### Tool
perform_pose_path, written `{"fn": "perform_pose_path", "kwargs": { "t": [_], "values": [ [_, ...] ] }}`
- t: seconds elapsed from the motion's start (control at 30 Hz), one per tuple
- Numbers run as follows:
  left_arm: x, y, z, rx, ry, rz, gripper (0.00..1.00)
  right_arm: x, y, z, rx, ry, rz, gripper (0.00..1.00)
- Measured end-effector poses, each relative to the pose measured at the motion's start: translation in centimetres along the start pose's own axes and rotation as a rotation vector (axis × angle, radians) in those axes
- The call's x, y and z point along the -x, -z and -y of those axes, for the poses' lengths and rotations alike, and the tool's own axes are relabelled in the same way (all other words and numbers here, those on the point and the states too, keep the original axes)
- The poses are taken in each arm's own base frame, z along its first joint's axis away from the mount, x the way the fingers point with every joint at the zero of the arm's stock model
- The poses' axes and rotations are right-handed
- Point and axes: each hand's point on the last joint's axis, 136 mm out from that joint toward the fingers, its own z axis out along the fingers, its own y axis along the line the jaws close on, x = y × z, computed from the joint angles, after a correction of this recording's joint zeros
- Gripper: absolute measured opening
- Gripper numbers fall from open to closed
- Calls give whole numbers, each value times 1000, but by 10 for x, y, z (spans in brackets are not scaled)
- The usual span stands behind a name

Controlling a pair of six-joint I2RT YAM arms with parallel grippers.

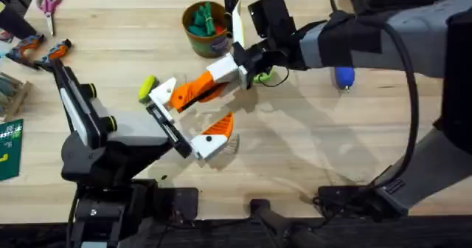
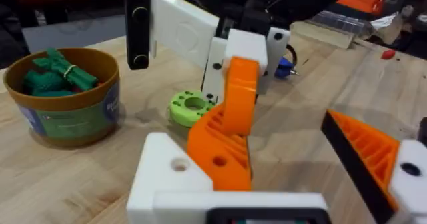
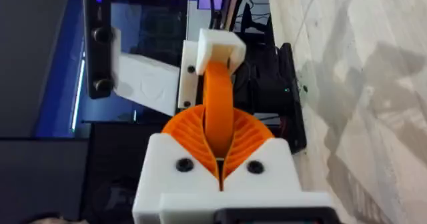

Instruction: Pick up the gripper from the table and insert it into the empty holder that is missing its gripper. Then pick up a screw, insert it into the mounting hole, and use the screwdriver to tighten it. Finally, clean up the table by picking up the vegetable and placing it into the bucket.

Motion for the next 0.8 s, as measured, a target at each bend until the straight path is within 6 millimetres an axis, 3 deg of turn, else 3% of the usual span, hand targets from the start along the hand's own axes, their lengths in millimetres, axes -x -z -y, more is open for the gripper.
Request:
{"fn": "perform_pose_path", "kwargs": {
  "t": [0.23, 0.53, 0.8],
  "values": [
    [0, 0, 0, -2, 0, 0, 986, 3, -2, -1, -3, -86, 2, 11],
    [0, 0, 0, -2, -1, 0, 986, 5, -3, -3, 0, -65, 4, 11],
    [-1, 0, 5, -27, 20, -4, 985, 5, -4, 8, 30, -72, -26, 11]
  ]
}}
